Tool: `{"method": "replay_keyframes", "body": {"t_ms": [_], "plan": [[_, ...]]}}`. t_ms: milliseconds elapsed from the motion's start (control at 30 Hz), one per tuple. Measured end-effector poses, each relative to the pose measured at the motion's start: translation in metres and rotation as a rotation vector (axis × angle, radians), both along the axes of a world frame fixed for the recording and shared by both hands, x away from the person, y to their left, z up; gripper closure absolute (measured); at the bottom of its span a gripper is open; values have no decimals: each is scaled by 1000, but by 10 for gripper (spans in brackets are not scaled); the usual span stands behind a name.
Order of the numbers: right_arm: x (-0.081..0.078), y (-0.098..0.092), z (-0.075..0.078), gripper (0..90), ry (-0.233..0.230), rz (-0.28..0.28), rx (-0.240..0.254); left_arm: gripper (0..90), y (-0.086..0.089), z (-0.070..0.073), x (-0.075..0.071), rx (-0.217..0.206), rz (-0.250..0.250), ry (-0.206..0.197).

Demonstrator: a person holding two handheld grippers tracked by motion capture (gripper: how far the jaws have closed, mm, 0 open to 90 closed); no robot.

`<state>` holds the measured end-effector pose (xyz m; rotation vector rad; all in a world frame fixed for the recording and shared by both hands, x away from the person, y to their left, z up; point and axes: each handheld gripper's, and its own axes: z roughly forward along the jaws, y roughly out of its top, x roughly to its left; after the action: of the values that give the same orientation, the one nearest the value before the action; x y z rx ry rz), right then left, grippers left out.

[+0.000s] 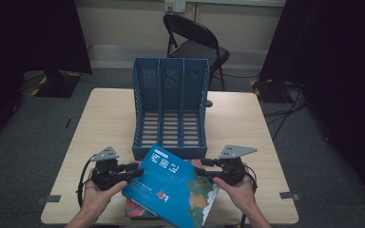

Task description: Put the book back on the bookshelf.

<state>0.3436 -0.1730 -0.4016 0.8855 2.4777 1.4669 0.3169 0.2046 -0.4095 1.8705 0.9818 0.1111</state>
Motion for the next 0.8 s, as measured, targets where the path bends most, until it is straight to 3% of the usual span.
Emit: {"method": "replay_keyframes", "body": {"t_ms": [33, 167, 333, 400, 533, 567, 600, 633, 667, 700, 733, 800], "plan": [[2, 3, -2, 560, 4, 10, -4, 601, 6, 4, -9, 48, 1, -27], [5, 9, -9, 607, 22, 33, -21, 591, 19, 2, -24, 43, -2, -19], [7, 9, -14, 652, 64, 48, 13, 562, 23, -6, -41, 34, -23, 21], [7, 9, -15, 655, 75, 46, 17, 561, 22, -6, -48, 41, -39, 10], [8, 7, -16, 655, 82, 44, 28, 529, 24, -7, -52, 42, -45, 13], [8, 7, -16, 656, 85, 45, 30, 526, 27, -10, -55, 60, -65, 26], [8, 7, -16, 656, 86, 46, 30, 505, 27, -11, -55, 40, -61, 42], [9, 7, -17, 655, 89, 47, 33, 484, 26, -11, -55, 48, -58, 49], [9, 7, -17, 655, 89, 47, 33, 506, 26, -11, -55, 48, -58, 49], [9, 6, -18, 655, 96, 49, 42, 506, 25, -12, -55, 79, -66, 28], [10, 5, -18, 654, 101, 49, 48, 504, 25, -12, -55, 78, -75, 16], [7, 6, -17, 657, 86, 41, 34, 499, 27, -15, -53, 55, -80, 29]]}}
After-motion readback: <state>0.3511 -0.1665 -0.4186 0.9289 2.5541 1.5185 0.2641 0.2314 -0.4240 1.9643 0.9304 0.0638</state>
